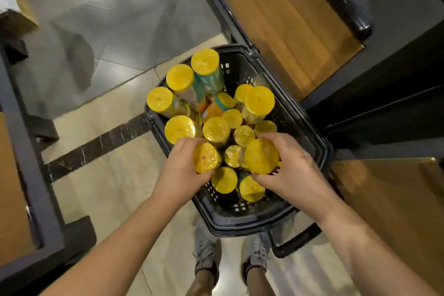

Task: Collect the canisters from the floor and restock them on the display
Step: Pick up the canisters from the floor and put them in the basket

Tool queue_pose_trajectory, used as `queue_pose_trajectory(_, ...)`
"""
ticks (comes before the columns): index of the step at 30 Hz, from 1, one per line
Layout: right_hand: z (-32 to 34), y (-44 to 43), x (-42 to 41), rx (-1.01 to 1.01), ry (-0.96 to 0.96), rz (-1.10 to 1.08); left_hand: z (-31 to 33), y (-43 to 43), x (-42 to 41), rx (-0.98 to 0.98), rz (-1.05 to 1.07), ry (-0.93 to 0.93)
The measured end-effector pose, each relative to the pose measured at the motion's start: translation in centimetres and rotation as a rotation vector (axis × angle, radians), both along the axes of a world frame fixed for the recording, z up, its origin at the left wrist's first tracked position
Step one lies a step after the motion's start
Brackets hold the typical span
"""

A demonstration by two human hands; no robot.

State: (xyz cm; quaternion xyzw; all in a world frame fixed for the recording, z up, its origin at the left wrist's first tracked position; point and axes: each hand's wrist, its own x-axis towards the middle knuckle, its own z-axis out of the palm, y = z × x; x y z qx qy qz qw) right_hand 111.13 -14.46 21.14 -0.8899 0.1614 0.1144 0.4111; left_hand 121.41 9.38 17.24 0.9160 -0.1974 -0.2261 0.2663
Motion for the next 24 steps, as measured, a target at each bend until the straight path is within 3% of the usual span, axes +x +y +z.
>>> queue_pose_trajectory(8, -1.6, 0.2, 0.5, 0.032, 0.073, 0.0, -1.9, 0.5, -1.0, 0.091, 0.034, 0.032)
queue_pose_trajectory(24, -6.6, 2.5, 3.9, 0.016, 0.164, 0.005, -3.8, 0.0, -1.2, 0.062, -0.029, -0.035)
